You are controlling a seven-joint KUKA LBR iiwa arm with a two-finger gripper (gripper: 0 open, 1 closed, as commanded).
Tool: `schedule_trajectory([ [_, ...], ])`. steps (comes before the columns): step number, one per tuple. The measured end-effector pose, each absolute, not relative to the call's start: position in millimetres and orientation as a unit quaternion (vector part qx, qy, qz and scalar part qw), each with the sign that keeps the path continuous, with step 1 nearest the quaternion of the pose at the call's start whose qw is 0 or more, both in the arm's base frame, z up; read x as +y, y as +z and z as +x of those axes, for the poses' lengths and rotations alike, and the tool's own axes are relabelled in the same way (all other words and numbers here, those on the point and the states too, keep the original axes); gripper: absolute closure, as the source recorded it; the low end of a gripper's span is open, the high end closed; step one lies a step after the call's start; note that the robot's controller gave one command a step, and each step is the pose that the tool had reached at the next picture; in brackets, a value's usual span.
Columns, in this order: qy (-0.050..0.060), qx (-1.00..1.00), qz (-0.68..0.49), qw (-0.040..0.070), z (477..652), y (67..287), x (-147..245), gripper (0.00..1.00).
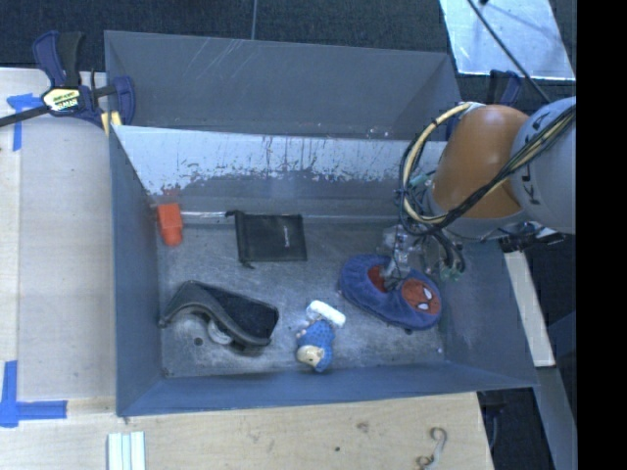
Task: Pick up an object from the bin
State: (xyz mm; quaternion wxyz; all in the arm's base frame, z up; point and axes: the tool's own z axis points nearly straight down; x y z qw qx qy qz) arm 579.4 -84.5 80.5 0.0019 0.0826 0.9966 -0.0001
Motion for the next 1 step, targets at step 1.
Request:
schedule_trajectory([
  [1, 0.000, 0.993, 0.115, 0.006, 568.5, 219.6, -70.8, 1.00],
])
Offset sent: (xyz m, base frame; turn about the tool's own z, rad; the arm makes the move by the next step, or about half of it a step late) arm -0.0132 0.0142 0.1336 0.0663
